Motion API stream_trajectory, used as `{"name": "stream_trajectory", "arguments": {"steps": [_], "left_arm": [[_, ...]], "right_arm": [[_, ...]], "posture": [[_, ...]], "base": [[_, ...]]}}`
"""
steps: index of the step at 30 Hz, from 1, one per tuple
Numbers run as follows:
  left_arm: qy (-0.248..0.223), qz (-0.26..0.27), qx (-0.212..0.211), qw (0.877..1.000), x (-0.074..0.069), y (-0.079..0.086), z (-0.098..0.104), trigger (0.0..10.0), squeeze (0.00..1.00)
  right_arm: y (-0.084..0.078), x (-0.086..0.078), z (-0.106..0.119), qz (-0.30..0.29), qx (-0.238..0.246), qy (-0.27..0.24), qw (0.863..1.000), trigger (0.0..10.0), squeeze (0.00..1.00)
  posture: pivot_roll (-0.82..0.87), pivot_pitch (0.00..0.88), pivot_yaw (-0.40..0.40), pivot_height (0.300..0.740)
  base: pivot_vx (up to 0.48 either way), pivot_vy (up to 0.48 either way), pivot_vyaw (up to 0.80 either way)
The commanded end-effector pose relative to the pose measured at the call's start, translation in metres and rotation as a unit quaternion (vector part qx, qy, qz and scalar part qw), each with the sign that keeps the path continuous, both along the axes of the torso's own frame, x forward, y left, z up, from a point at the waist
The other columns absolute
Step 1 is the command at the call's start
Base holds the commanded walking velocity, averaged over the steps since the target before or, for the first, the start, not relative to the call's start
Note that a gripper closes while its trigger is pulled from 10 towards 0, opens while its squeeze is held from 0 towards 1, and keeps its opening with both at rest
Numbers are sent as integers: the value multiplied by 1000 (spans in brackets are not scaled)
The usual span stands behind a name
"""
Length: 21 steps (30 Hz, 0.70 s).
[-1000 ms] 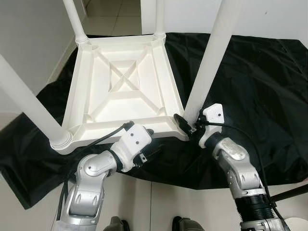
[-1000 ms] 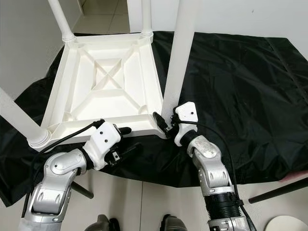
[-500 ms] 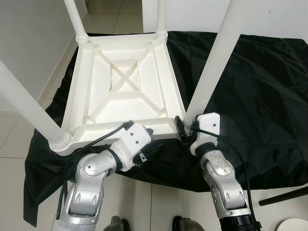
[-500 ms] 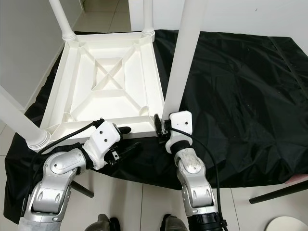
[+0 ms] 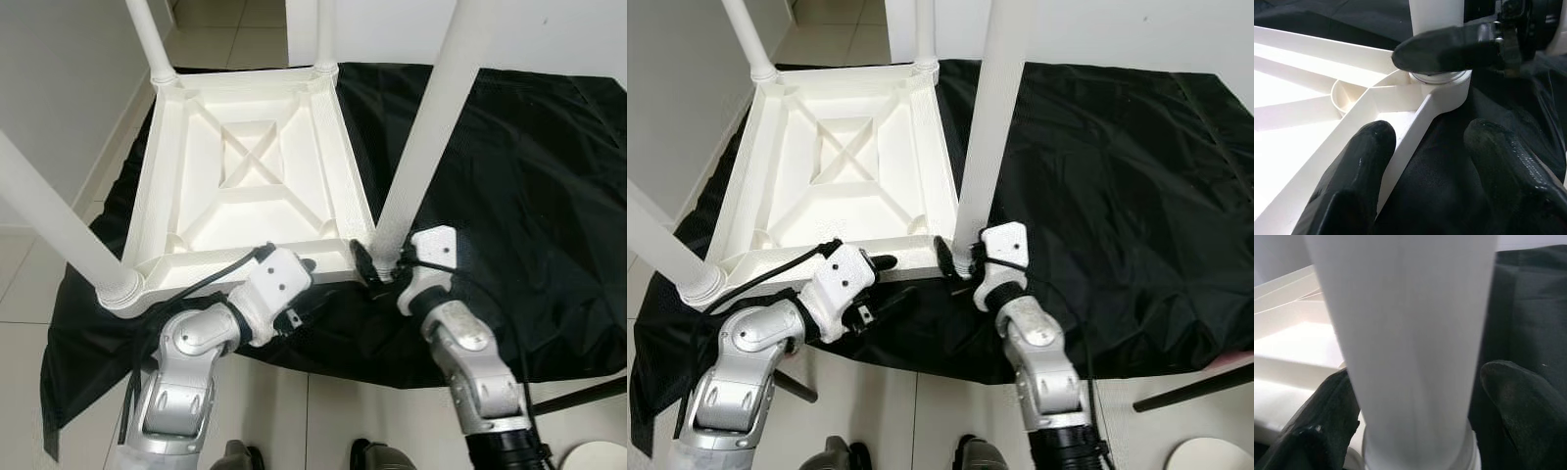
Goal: Building children table
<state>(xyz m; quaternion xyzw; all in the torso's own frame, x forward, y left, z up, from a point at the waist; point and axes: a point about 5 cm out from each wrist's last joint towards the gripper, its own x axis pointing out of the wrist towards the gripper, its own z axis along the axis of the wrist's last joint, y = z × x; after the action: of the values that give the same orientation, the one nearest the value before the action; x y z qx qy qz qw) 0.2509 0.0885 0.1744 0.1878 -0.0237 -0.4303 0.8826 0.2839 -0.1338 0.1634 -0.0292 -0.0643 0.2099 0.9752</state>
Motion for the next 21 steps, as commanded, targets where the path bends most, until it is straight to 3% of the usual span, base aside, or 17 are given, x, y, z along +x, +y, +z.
{"name": "stream_trajectory", "arguments": {"steps": [1,2,10,11,13,14,16,17,21], "left_arm": [[-13,79,-10,997,5,6,-3,10000,0],[-12,77,-10,997,4,5,-4,10000,0],[11,73,-7,997,4,3,-5,10000,0],[7,74,-3,997,4,4,-4,10000,0],[6,75,-1,997,4,5,-4,10000,0],[6,77,-4,997,4,6,-3,10000,0],[7,79,-6,997,4,6,-3,10000,0],[0,81,-2,997,3,7,-3,10000,0],[-2,90,2,996,1,10,-3,10000,0]], "right_arm": [[-1,1,0,52,-9,-3,999,10000,0],[-2,2,2,109,-34,-7,993,10000,0],[-7,16,-1,191,-95,1,977,10000,0],[-8,23,-1,211,-117,4,970,7373,0],[-9,25,-1,216,-127,4,968,7373,0],[-10,26,-1,223,-135,6,965,3569,0],[-11,27,-1,229,-138,8,963,3569,0],[-13,28,-2,230,-133,13,964,0,0],[-16,28,-4,243,-132,15,961,0,0]], "posture": [[-79,147,45,740],[-80,144,45,740],[-74,137,53,740],[-68,142,53,740],[-68,142,53,740],[-60,145,55,740],[-56,142,54,740],[-46,146,41,740],[-39,145,45,740]], "base": [[0,0,0],[0,0,0],[0,0,0],[0,0,0],[0,0,0],[0,0,0],[0,0,0],[0,0,0],[0,0,0]]}}
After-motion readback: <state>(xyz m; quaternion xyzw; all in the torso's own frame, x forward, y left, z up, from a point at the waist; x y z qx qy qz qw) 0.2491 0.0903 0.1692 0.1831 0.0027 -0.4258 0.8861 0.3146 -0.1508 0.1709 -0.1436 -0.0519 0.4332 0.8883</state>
